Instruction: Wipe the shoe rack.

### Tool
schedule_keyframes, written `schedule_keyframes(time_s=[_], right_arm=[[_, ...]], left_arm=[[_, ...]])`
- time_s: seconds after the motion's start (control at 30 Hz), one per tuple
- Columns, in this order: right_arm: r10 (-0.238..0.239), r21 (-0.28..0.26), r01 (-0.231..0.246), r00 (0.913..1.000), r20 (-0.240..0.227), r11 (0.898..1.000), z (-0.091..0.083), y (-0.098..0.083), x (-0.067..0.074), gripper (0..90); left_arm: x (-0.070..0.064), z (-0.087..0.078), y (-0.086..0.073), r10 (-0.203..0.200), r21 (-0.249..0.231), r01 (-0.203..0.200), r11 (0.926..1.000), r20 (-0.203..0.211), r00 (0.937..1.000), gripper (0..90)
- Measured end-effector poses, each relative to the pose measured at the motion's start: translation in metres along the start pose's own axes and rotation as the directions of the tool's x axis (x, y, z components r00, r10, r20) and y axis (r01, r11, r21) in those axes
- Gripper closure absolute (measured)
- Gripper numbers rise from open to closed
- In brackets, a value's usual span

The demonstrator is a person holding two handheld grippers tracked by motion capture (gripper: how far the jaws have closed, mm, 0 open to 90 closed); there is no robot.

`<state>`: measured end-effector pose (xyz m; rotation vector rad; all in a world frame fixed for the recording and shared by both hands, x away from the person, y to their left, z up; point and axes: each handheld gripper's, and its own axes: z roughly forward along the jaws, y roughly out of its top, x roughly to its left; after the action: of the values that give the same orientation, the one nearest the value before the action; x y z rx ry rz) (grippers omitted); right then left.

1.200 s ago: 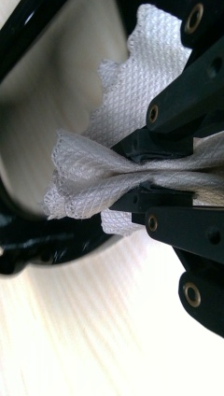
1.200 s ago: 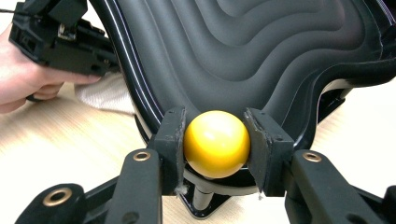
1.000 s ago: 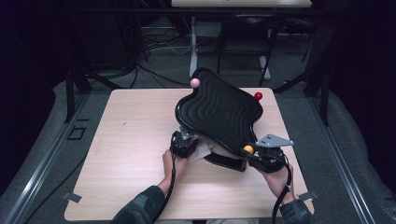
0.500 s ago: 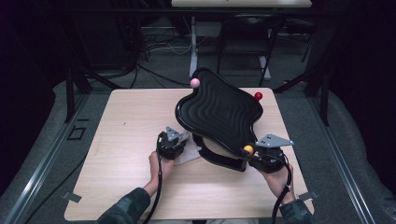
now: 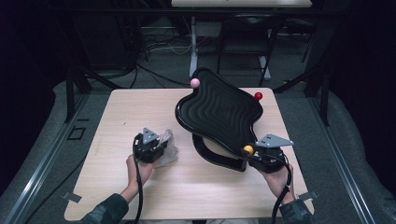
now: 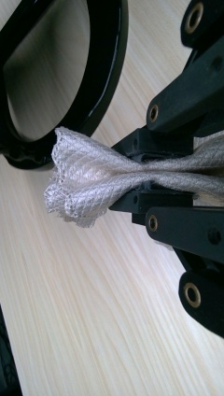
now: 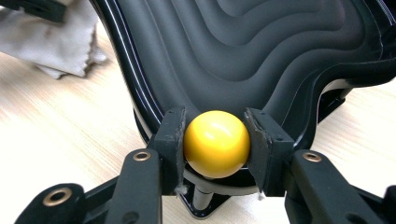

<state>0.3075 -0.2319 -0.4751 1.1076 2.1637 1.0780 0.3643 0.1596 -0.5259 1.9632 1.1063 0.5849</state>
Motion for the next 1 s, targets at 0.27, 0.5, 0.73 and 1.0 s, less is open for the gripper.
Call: schedule_keyframes(time_s=[0.27,0.5,0.73,1.0], right_arm=[[0.001,0.0,-0.001,1.0,0.001,1.0,0.0,0.0,0.0,59.8],[0.001,0.002,-0.001,1.0,0.003,1.0,0.0,0.0,0.0,59.8],[0.003,0.002,-0.003,1.0,0.003,1.0,0.0,0.0,0.001,59.8],[0.001,0.003,-0.002,1.0,0.005,1.0,0.0,0.0,0.001,59.8]], left_arm=[[0.019,-0.028,-0.014,-0.014,0.003,0.014,0.9999,-0.02,0.9997,77.5],[0.041,-0.056,-0.033,-0.048,0.03,0.05,0.9983,-0.038,0.9981,77.0],[0.064,-0.076,-0.067,-0.113,0.094,0.118,0.9886,-0.051,0.9923,76.5],[0.078,-0.079,-0.08,-0.162,0.158,0.167,0.9732,-0.041,0.9859,57.2]])
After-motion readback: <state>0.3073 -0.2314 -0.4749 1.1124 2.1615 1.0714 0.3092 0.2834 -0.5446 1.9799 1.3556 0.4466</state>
